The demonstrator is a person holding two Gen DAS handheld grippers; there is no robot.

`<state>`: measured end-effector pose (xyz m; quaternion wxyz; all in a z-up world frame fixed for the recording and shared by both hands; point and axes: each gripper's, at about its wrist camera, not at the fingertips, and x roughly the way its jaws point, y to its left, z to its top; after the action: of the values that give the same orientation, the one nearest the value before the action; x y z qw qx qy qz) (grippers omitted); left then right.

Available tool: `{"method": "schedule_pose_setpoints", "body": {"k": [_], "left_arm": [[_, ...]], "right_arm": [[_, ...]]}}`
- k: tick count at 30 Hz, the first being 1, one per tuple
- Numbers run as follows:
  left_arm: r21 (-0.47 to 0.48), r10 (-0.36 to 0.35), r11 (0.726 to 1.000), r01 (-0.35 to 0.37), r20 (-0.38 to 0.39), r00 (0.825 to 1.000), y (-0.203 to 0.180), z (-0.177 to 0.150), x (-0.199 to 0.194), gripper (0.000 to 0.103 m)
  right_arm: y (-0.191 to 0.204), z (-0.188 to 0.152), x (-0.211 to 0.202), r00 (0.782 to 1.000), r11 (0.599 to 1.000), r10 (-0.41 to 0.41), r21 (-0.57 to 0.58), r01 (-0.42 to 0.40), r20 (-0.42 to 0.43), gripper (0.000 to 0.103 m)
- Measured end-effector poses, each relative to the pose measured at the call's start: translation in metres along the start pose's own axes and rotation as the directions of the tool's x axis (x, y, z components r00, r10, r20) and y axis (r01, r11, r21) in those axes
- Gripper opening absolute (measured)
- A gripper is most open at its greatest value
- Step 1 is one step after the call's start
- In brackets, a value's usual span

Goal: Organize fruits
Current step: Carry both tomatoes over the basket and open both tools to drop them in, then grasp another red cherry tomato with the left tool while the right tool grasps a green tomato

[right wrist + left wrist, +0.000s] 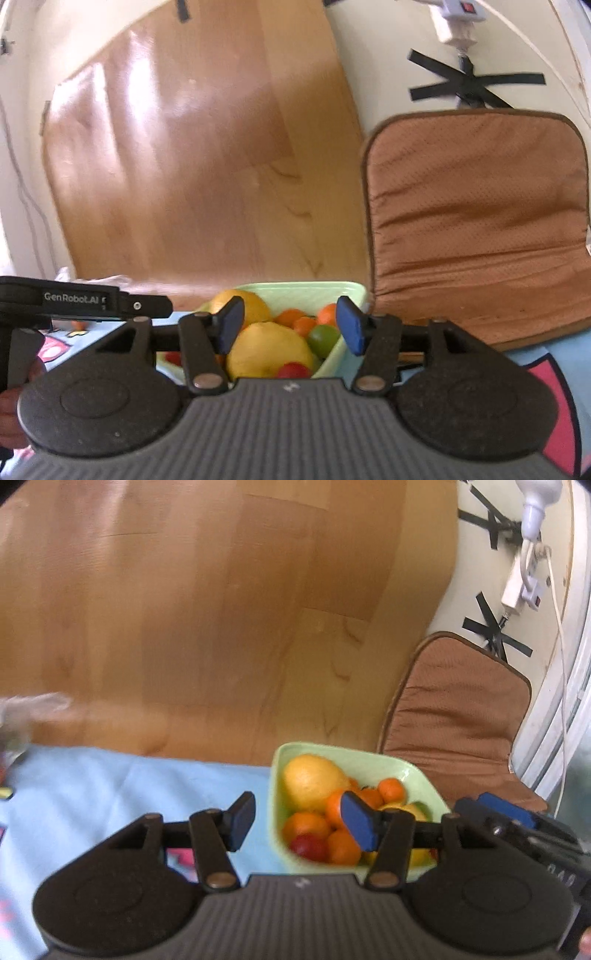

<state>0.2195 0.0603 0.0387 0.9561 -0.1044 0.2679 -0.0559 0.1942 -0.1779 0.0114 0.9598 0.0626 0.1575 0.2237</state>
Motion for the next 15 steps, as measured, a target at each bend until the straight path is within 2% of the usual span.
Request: {"method": "schedule_pose_setpoints", "body": {"k": [3, 5, 7, 9, 11, 15], "left_arm": [[0.002, -0.002, 1.000, 0.002, -0.025, 1.000, 0.013, -0.017, -0.016, 0.052], [0.016, -0.021, 1.000, 0.022, -0.064, 0.998, 0.019, -0.030, -0.020, 0.052], [0.036, -0.044, 0.998, 0.048, -0.106, 0.993, 0.023, -0.040, -0.019, 0.052], [0.034, -0.076, 0.996, 0.081, -0.144, 0.987, 0.028, -0.045, -0.014, 0.050], [-0.005, -0.141, 0.990, 0.142, -0.173, 0.975, 0.032, -0.044, -0.005, 0.050], [-0.068, -0.236, 0.971, 0.228, -0.188, 0.953, 0.034, -0.038, 0.012, 0.050]], "right_arm": [[0.014, 0.000, -0.011, 0.998, 0.998, 0.065, -0.016, -0.065, -0.018, 0.056], [0.023, -0.002, -0.017, 0.992, 0.993, 0.115, -0.031, -0.116, -0.046, 0.044], [0.034, -0.008, -0.018, 0.983, 0.986, 0.150, -0.059, -0.157, -0.106, 0.040], [0.048, -0.020, -0.012, 0.971, 0.979, 0.152, -0.105, -0.173, -0.186, 0.040], [0.057, -0.028, -0.001, 0.962, 0.975, 0.122, -0.151, -0.161, -0.243, 0.040], [0.061, -0.029, 0.021, 0.941, 0.977, 0.105, -0.142, -0.158, -0.323, 0.040]]}}
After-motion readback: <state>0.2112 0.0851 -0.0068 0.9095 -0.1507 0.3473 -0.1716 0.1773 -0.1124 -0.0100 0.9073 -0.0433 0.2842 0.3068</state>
